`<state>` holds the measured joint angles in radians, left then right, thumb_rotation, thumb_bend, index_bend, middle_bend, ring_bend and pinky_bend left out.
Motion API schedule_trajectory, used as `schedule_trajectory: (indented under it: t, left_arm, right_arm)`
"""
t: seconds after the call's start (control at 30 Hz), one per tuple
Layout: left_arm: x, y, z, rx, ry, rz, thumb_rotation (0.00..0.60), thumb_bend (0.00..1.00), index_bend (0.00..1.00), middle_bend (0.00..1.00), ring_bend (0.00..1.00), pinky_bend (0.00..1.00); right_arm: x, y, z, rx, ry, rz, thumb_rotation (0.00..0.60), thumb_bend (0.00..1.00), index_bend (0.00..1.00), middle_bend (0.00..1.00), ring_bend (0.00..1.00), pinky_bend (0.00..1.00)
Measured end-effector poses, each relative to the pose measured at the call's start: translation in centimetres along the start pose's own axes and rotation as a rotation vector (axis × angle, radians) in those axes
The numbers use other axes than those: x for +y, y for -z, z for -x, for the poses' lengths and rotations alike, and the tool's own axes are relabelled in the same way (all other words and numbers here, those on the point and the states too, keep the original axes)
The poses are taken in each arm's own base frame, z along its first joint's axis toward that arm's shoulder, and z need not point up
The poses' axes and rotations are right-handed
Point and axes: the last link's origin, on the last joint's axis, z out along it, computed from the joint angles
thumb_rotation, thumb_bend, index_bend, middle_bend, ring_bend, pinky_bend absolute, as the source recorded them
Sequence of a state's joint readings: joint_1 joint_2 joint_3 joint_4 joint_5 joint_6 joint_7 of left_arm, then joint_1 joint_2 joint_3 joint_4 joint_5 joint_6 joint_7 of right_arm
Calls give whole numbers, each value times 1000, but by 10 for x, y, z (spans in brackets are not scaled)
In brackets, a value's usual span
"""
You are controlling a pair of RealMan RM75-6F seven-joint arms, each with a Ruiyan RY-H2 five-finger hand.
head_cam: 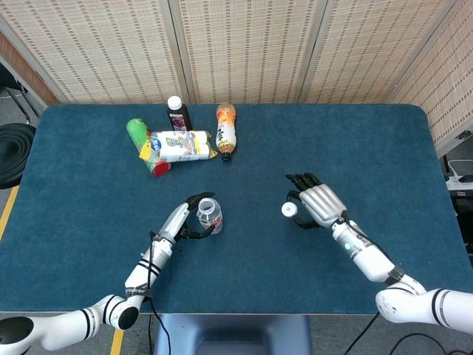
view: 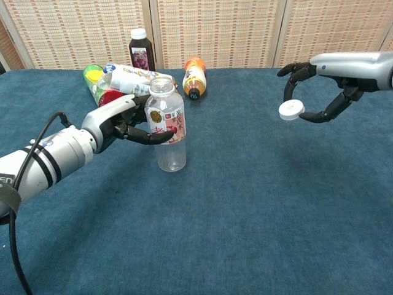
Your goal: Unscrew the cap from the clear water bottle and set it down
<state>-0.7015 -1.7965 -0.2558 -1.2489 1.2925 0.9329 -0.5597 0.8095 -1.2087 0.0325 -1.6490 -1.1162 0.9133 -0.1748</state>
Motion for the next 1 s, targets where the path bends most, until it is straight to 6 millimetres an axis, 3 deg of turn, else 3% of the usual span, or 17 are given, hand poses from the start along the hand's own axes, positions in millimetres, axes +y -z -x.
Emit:
schedule_trajectory:
  t: [0.13,0.37,0.7,0.9,1.0]
  left_arm:
    - [0,1,2,-20,17,4,600,376,3,158,4,18]
    - [1,4,5,-43,3,44,600,376,0,135,0,17]
    - [2,8,4,-36,-17,96,600,360,0,6,0,14]
    - [4,9,1,-28,-16,112,600,349,0,0,0,11]
    - [3,11,-1,-28,-23,119,600,348,0,0,0,9]
  right_arm:
    - [1,0,7,-14,8,4,533,437,229,0,0,0]
    - [4,-3,25,-56,38,30,531,437,67,0,0,0]
    - [4,-1,33,-88,44,47,532,434,3,0,0,0]
    - [4,2,28,-74,40,44,533,312,0,0,0,0]
    - [3,6,22,-53,36,38,532,300,0,0,0,0]
